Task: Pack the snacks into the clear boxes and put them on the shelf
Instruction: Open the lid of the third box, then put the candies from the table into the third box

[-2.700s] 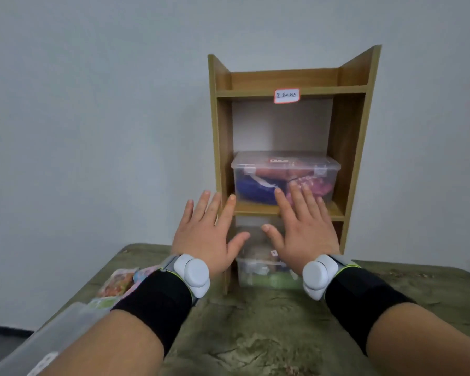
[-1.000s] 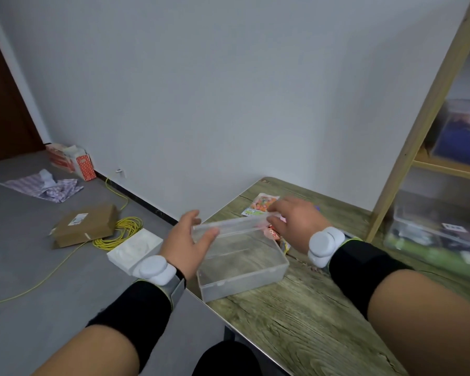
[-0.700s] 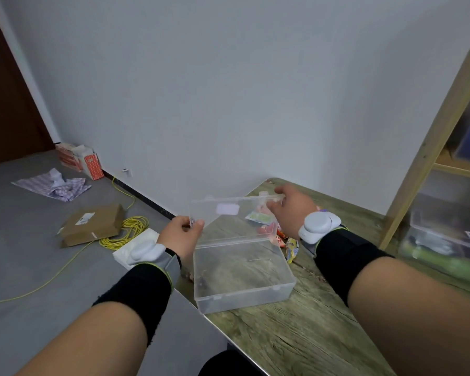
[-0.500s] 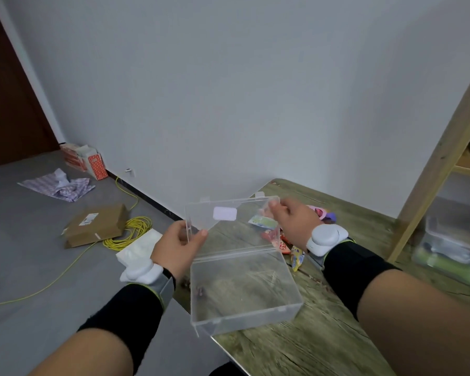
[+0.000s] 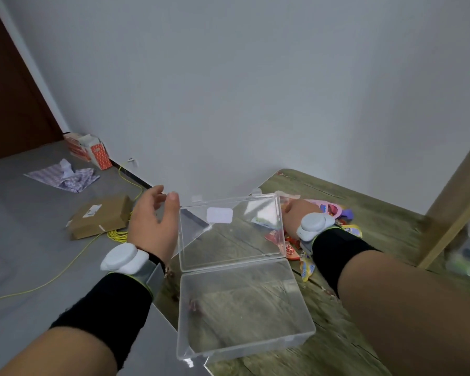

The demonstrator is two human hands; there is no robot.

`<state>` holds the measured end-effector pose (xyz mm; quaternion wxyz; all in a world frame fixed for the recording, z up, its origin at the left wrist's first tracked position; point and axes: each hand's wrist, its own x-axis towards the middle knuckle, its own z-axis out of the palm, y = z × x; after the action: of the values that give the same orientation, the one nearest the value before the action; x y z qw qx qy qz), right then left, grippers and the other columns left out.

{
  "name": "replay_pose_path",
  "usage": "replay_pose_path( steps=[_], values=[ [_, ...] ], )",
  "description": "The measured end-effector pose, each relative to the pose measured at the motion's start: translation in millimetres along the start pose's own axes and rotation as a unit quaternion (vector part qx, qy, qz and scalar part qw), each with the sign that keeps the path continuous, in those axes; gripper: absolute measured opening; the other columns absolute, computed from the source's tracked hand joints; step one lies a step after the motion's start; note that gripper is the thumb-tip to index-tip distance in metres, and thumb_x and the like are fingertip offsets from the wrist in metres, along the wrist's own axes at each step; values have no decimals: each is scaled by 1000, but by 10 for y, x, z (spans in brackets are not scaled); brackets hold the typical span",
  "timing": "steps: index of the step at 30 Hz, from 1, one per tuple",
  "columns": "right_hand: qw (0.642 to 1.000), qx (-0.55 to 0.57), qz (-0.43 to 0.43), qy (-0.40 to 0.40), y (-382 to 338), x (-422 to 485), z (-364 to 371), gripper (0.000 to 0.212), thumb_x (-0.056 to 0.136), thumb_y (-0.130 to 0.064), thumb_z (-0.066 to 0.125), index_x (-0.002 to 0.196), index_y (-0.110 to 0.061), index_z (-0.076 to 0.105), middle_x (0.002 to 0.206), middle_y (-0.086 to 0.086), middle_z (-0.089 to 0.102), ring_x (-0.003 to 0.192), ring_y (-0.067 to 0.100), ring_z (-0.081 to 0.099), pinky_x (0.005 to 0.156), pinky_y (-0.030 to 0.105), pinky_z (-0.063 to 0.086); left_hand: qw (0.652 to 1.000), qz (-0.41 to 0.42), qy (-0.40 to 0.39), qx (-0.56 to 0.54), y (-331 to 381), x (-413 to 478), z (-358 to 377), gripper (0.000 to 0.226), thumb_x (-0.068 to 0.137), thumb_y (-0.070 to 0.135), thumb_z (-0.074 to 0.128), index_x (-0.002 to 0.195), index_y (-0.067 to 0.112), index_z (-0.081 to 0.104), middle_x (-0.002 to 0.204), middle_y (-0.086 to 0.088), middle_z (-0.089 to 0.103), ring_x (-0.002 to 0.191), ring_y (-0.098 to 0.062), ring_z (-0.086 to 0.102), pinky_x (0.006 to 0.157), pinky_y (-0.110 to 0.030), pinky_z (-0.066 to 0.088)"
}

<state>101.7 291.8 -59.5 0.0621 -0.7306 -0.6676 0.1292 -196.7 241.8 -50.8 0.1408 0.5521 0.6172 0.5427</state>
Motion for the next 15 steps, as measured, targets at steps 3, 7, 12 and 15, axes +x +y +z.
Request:
replay_pose_path(
  steps=[3,7,12,15],
  values=[
    [997,-67,22,-23,-30,65,82,35,102,-18,39,133,-8,51,138,11,53,127,29,51,102,38,44,1000,13,-1,11,13,49,-3,67,85,72,38,131,25,51,114,15,57,113,-11,57,95,-35,45],
    [992,-119,30,-25,-54,199,141,43,104,-22,39,144,-10,41,149,11,43,136,30,42,109,41,38,999,14,-18,26,48,119,48,62,86,71,39,129,28,52,111,16,60,113,-11,58,96,-39,47],
    [998,-50,29,-30,-32,246,198,42,95,-21,50,135,-6,49,139,15,52,127,30,51,103,34,41,996,50,-39,68,128,85,163,57,87,70,38,124,30,56,111,14,60,104,-6,57,90,-37,49],
    [991,99,84,20,-44,216,177,42,93,-15,57,131,1,52,128,23,58,117,37,57,92,40,46,991,67,-66,90,163,27,208,59,87,71,36,125,30,55,114,13,59,89,7,52,82,-29,45]
  ],
)
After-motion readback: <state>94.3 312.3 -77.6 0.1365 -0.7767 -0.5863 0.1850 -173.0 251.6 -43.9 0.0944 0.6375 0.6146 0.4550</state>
